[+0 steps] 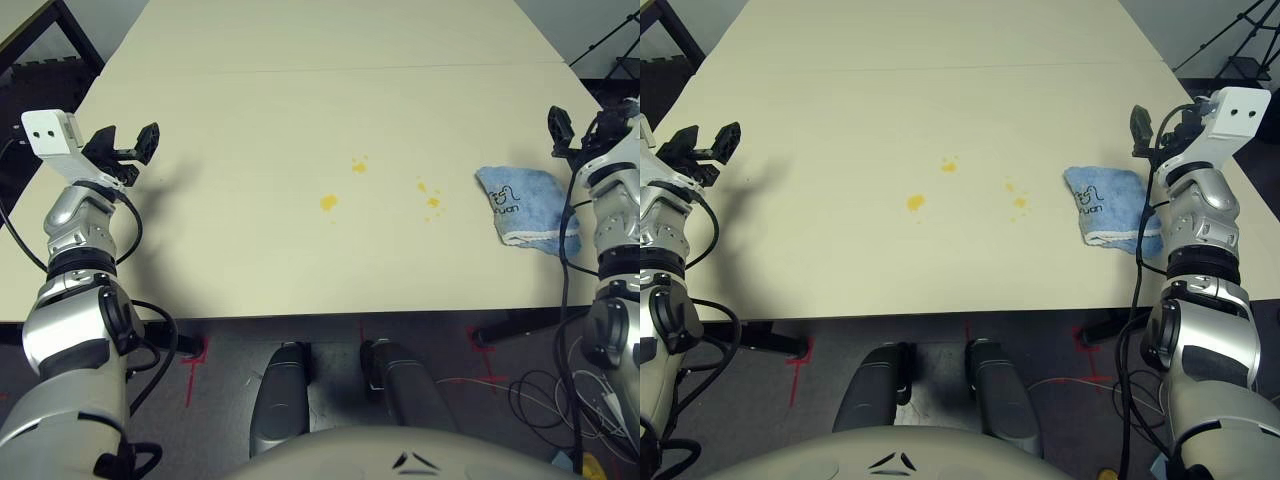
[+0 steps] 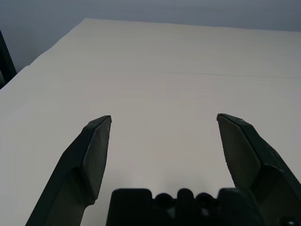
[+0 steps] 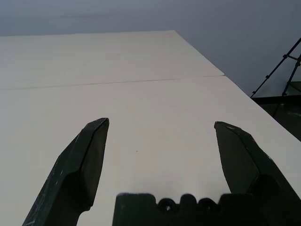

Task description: Wipe the water off the table with a rag.

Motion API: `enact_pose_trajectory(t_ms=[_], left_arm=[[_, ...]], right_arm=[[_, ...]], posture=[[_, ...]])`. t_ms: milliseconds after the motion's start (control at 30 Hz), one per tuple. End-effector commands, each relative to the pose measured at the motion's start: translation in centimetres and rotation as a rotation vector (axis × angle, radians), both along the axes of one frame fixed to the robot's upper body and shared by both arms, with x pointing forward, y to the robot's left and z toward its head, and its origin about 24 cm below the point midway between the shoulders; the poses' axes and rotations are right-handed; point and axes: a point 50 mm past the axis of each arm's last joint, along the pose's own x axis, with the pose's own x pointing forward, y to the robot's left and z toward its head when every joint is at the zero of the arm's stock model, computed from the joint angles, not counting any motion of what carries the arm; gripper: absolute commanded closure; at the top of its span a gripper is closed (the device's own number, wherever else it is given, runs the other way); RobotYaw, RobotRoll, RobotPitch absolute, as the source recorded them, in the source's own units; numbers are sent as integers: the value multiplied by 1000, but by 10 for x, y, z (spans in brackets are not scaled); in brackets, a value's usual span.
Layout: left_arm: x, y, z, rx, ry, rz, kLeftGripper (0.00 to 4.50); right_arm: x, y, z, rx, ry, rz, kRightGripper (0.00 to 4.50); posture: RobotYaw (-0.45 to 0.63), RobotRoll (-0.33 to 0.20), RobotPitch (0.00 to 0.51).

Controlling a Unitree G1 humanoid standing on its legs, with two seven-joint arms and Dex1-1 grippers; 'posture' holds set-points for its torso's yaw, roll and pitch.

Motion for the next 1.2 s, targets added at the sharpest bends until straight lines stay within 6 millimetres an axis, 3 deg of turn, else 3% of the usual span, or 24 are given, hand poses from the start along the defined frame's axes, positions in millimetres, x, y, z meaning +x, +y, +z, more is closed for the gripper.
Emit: enact_pose_trajectory(t_ms=[33, 333, 533, 767, 1067, 1200], left_arm=[[-2, 2, 1, -1, -13, 3, 0], [4, -5, 9, -12, -38, -59, 0], [7, -41, 13, 33, -20, -449, 0], [-12, -64, 11, 176, 104, -828, 0], [-21, -82, 5, 341, 160, -1003, 0], [-19, -86, 5, 364, 141, -1014, 0]], right_arm=[[0, 0, -3, -21, 18, 5, 35], [-1, 1, -3, -19, 20, 7, 35], [-1, -1, -6, -15, 33, 2, 35], [-3, -4, -6, -6, 50, 14, 35], [-6, -6, -5, 182, 162, 146, 35], [-20, -10, 4, 134, 292, 277, 35]], posture=[[105, 0, 168], [106, 0, 176], [108, 0, 178], [106, 0, 183], [89, 0, 183], [79, 0, 182]])
